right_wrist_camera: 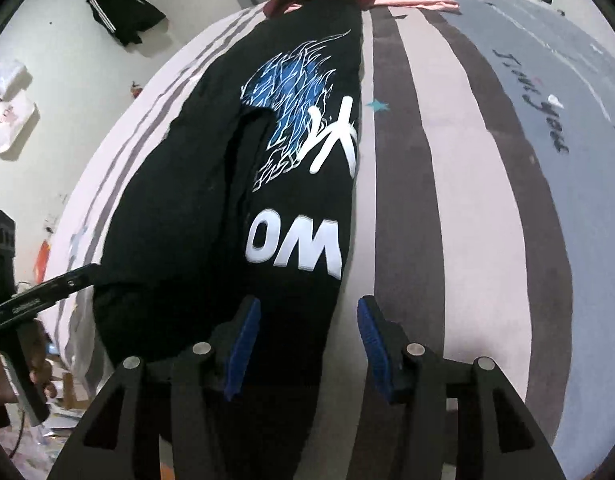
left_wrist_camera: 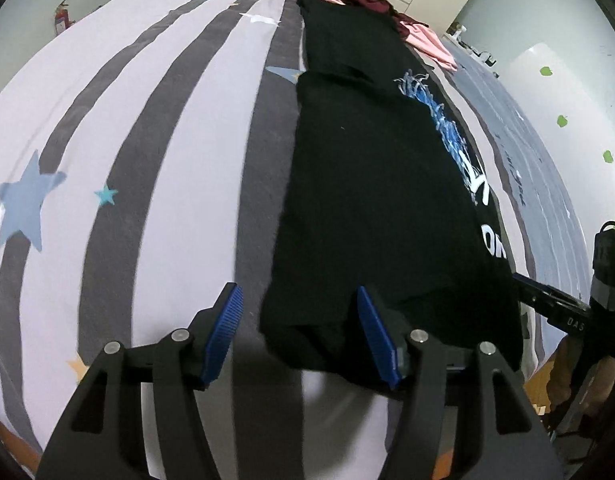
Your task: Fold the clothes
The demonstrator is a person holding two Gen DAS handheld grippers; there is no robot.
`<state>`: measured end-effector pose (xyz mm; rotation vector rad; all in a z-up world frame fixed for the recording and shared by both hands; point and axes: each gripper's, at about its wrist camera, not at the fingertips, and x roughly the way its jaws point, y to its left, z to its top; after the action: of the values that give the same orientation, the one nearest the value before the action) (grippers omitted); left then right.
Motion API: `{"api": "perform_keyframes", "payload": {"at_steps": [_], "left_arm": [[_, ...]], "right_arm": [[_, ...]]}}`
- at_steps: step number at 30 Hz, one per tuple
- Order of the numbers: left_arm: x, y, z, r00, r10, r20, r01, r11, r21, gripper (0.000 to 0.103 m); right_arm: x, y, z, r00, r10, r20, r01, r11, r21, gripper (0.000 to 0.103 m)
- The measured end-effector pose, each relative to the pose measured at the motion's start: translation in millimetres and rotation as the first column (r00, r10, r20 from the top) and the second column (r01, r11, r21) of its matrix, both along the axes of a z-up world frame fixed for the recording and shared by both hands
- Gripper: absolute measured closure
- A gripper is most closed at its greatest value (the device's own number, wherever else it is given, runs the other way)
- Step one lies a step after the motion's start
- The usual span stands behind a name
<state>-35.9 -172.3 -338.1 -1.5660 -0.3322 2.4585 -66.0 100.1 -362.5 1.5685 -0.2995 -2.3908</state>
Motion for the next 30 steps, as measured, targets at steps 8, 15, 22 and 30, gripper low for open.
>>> {"api": "perform_keyframes", "payload": {"at_steps": [8, 15, 22, 30], "left_arm": [[6.8, 6.7, -17.3, 1.000, 0.016, -0.001, -0.016, 0.999, -0.048, 0.046], [4.1, 3.4, -20.8, 0.998, 0.065, -0.007, -0.066, 0.996, -0.068, 0.043], [1.6, 17.0, -18.0, 0.999, 0.035, 0.001, -0.035, 0.999, -0.036, 0.055], [-0.5, 19.7, -9.7, 1.000, -0.028, -0.004, 0.028, 0.999, -0.044, 0.091]], "right_arm": [[9.9, 3.7, -12.8, 1.000, 0.025, 0.004, -0.025, 0.999, -0.038, 0.054], [5.8, 2.2, -16.8, 0.999, 0.048, 0.001, -0.048, 0.997, -0.061, 0.054], [-0.9, -5.5, -18.4, 0.998, 0.067, 0.004, -0.067, 0.996, -0.066, 0.058], [2.1, -12.0, -15.3, 0.997, 0.077, 0.022, -0.076, 0.994, -0.074, 0.093]]}}
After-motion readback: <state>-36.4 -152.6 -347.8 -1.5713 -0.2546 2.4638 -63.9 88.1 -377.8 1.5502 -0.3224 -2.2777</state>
